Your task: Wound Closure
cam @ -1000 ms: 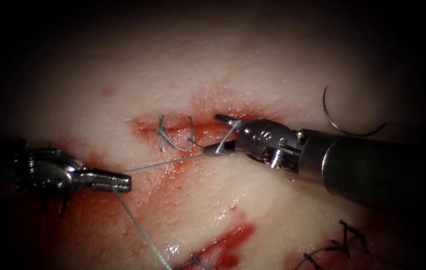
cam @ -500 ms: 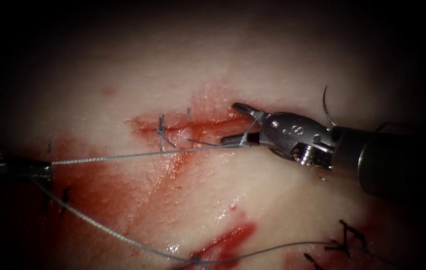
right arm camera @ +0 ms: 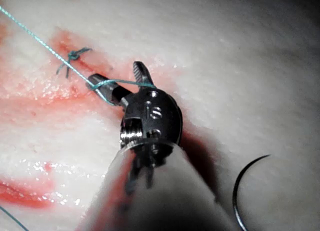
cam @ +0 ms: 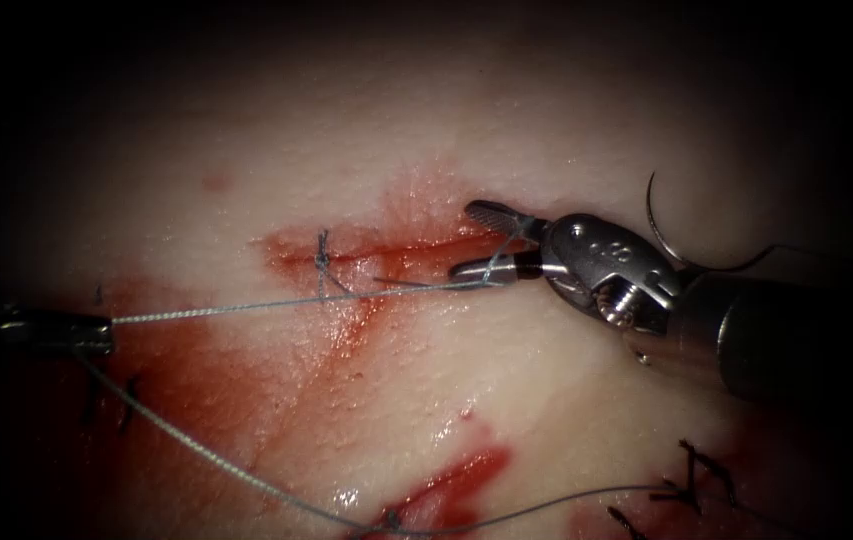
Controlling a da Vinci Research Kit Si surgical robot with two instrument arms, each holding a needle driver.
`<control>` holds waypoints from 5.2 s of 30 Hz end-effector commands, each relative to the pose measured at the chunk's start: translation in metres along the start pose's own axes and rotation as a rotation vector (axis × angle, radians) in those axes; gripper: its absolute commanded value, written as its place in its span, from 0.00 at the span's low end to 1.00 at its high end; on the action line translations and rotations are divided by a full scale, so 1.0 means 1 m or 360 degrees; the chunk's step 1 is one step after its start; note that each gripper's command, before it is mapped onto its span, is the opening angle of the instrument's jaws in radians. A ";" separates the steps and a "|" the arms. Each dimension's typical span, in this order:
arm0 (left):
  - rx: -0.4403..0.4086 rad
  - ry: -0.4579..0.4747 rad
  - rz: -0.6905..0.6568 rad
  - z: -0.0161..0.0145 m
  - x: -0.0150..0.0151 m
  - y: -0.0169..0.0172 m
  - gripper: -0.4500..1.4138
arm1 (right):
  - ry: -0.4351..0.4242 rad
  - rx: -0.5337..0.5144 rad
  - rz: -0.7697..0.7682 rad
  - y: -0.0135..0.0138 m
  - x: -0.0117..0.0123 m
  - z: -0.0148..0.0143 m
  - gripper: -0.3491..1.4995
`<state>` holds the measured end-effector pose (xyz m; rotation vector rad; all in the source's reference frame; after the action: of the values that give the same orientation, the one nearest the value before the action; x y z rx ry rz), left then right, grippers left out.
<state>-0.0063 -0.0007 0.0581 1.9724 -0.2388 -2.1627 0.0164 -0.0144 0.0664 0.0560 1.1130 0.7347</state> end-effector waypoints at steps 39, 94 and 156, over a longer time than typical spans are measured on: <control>0.0635 0.0005 0.0349 -0.0043 0.0023 -0.0065 0.00 | -0.0203 0.0257 -0.0217 -0.0006 0.0001 -0.0038 0.25; 0.0139 -0.0875 -0.0915 -0.0081 0.0008 0.0066 0.98 | -0.0370 0.0156 -0.0228 0.0013 -0.0013 -0.0070 0.32; -0.0190 -0.1093 -0.0375 0.0465 -0.0208 -0.0032 0.60 | -0.0554 -0.0320 -0.0124 0.0054 0.0010 -0.0213 0.53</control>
<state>-0.0505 0.0062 0.0819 1.1596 0.0411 -2.8659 -0.0044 -0.0167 0.0572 -0.0297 0.6971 0.7341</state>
